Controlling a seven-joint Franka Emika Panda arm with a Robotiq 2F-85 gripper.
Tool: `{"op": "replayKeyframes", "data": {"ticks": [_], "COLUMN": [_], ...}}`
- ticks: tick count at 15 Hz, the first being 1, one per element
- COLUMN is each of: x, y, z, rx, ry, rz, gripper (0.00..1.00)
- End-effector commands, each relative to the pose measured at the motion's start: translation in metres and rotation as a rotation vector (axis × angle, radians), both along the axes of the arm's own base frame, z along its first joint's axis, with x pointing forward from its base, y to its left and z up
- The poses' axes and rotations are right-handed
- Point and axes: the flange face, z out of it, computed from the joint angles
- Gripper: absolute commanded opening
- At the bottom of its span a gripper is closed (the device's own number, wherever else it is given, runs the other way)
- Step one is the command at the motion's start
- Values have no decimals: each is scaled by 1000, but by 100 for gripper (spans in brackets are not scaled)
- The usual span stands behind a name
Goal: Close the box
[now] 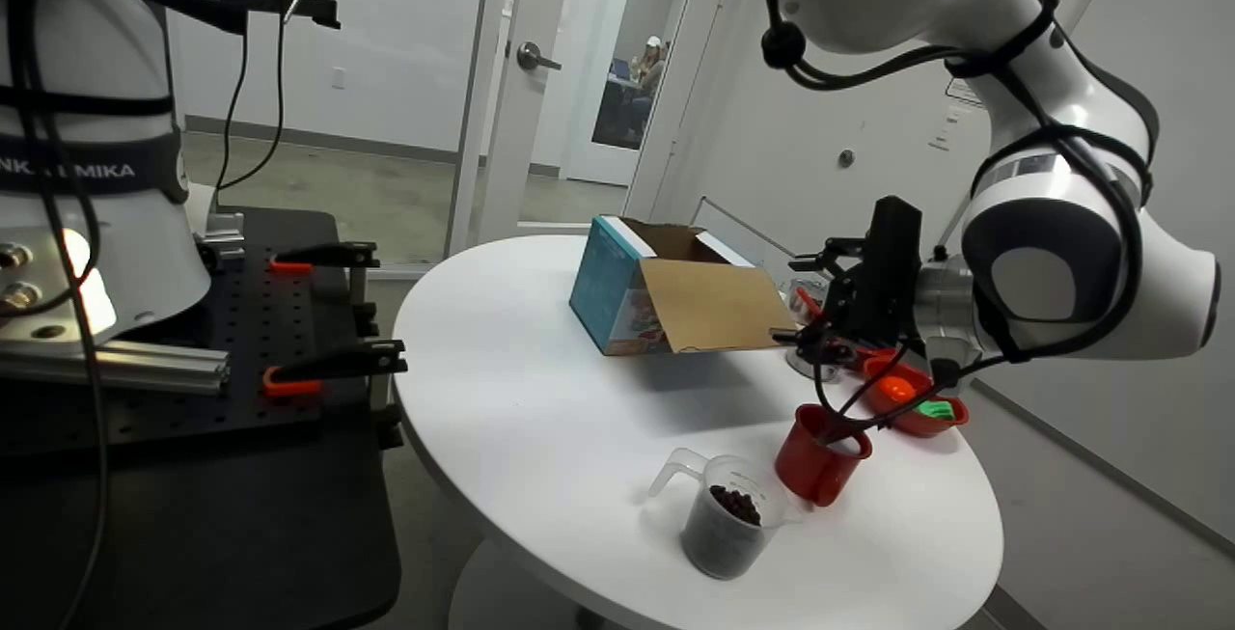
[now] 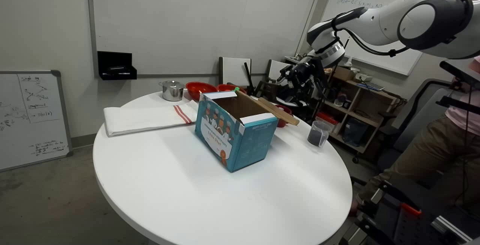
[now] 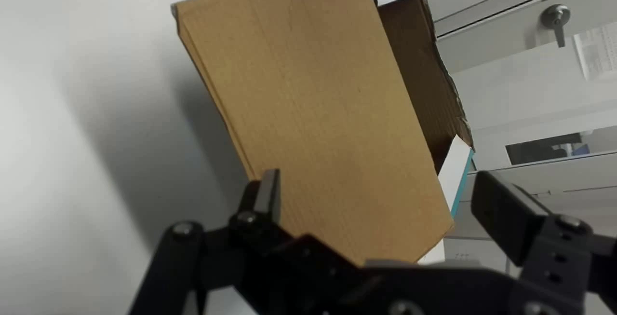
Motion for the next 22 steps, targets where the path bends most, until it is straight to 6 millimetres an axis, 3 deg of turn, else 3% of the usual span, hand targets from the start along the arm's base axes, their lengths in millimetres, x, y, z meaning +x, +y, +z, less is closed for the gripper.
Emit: {"op": "replayKeyframes", "data": {"ticks": [1,11,16,22], "x": [0,-17,-29,-30], "y": [1,0,15,35], "z": [1,-38,-49,-49], "rx": [-45,-137,-73,32], "ry": [-48,-168,-125,-97], "rz": [4,-48,-31,13], "gripper": [100,100,100,100]}}
